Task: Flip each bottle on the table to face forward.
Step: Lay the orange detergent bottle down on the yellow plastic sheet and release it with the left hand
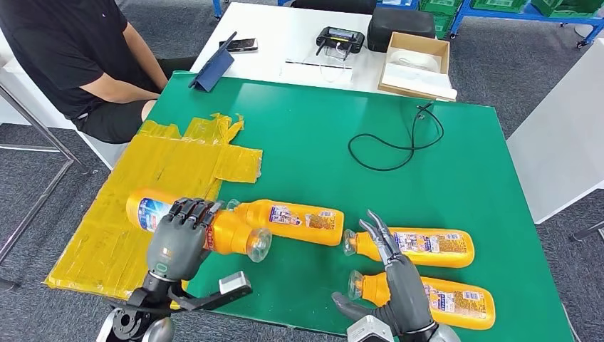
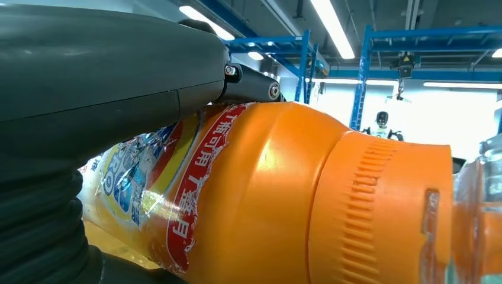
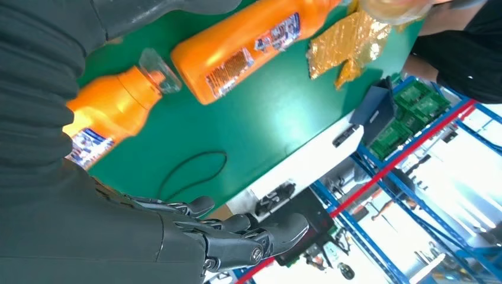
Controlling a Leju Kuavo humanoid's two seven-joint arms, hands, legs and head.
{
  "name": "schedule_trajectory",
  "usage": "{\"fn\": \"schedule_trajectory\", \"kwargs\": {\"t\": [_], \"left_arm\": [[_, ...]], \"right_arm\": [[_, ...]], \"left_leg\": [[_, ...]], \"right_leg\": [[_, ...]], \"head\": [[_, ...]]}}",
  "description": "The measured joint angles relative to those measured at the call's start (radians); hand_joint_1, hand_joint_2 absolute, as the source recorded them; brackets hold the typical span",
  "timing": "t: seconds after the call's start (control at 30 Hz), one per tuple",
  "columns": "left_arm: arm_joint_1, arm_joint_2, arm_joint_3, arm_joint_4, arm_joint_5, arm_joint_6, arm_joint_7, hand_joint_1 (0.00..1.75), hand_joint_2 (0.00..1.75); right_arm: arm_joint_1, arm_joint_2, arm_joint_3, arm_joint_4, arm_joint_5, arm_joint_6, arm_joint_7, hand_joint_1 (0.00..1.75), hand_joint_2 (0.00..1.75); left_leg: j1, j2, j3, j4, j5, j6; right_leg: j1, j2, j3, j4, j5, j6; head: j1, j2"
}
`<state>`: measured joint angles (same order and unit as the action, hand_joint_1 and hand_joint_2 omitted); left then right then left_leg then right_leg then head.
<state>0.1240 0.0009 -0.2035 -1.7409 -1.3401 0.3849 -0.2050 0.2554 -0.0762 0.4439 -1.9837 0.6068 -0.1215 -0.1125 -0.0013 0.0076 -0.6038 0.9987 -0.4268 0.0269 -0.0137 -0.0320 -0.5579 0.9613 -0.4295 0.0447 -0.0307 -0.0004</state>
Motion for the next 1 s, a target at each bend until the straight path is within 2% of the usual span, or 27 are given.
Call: {"fn": "schedule_trajectory", "kwargs": {"t": [0.13, 0.3, 0.4, 0.5, 0.63, 0.8, 0.83, 0.93, 0.97, 1.0], "left_arm": [[-0.035, 0.017, 0.000, 0.047, -0.026, -0.035, 0.031, 1.75, 1.75], [-0.088, 0.058, 0.000, 0.168, -0.043, -0.152, 0.065, 1.75, 1.75], [-0.108, 0.108, -0.001, 0.261, -0.011, -0.257, 0.044, 1.75, 1.75], [-0.123, 0.166, -0.002, 0.331, 0.033, -0.317, 0.014, 1.75, 1.75], [-0.138, 0.233, -0.006, 0.380, 0.098, -0.349, -0.042, 1.75, 1.75], [-0.138, 0.287, -0.017, 0.398, 0.159, -0.351, -0.090, 1.75, 1.75], [-0.138, 0.295, -0.020, 0.399, 0.172, -0.354, -0.098, 1.34, 1.75], [-0.132, 0.323, -0.027, 0.398, 0.231, -0.369, -0.126, 0.03, 0.44], [-0.128, 0.332, -0.028, 0.395, 0.251, -0.377, -0.134, 0.00, 0.00], [-0.124, 0.340, -0.029, 0.392, 0.268, -0.385, -0.139, 0.00, 0.00]], "right_arm": [[-0.001, -0.003, -0.002, -0.012, 0.007, 0.001, -0.001, 0.00, 1.75], [-0.013, -0.004, -0.004, -0.011, 0.009, 0.021, -0.007, 0.00, 1.75], [-0.025, -0.004, -0.010, -0.003, 0.006, 0.042, -0.016, 0.00, 1.75], [-0.035, -0.004, -0.019, 0.007, 0.001, 0.057, -0.023, 0.00, 1.75], [-0.051, -0.003, -0.024, 0.024, 0.004, 0.069, -0.037, 0.00, 1.75], [-0.061, -0.002, -0.024, 0.048, 0.009, 0.070, -0.042, 0.00, 1.75], [-0.064, -0.002, -0.024, 0.052, 0.010, 0.070, -0.043, 0.00, 1.75], [-0.073, -0.001, -0.023, 0.064, 0.011, 0.070, -0.047, 0.00, 1.75], [-0.076, 0.000, -0.023, 0.068, 0.011, 0.070, -0.049, 0.00, 1.75], [-0.080, 0.001, -0.023, 0.072, 0.010, 0.070, -0.050, 0.00, 1.75]], "left_leg": [[0.000, 0.000, 0.000, 0.000, 0.000, 0.000], [0.000, 0.000, 0.000, 0.000, 0.000, 0.000], [0.000, 0.000, 0.000, 0.000, 0.000, 0.000], [0.000, -0.001, 0.001, 0.000, 0.000, 0.000], [0.000, -0.002, 0.004, -0.001, -0.001, -0.002], [0.000, -0.001, 0.011, -0.001, -0.003, -0.004], [0.000, -0.001, 0.012, -0.001, -0.003, -0.004], [0.001, -0.001, 0.013, -0.001, -0.004, -0.004], [0.001, -0.001, 0.014, -0.001, -0.004, -0.004], [0.001, -0.001, 0.015, -0.001, -0.003, -0.004]], "right_leg": [[0.000, 0.000, 0.000, 0.000, 0.000, 0.000], [0.000, 0.000, 0.000, 0.000, 0.000, 0.000], [0.000, 0.000, 0.000, 0.000, 0.000, 0.000], [0.000, 0.000, 0.001, 0.001, -0.001, 0.000], [0.000, -0.002, 0.006, 0.001, -0.002, -0.001], [0.000, -0.001, 0.012, 0.001, -0.003, -0.003], [0.000, -0.002, 0.013, 0.001, -0.003, -0.003], [0.001, -0.001, 0.015, 0.001, -0.004, -0.004], [0.001, -0.001, 0.015, 0.001, -0.004, -0.004], [0.001, -0.001, 0.015, 0.002, -0.004, -0.004]], "head": [[0.000, 0.000], [0.000, 0.000], [0.000, 0.000], [0.000, 0.000], [0.000, 0.000], [0.000, 0.000], [0.000, 0.000], [0.000, 0.000], [0.000, 0.000], [0.000, 0.000]]}}
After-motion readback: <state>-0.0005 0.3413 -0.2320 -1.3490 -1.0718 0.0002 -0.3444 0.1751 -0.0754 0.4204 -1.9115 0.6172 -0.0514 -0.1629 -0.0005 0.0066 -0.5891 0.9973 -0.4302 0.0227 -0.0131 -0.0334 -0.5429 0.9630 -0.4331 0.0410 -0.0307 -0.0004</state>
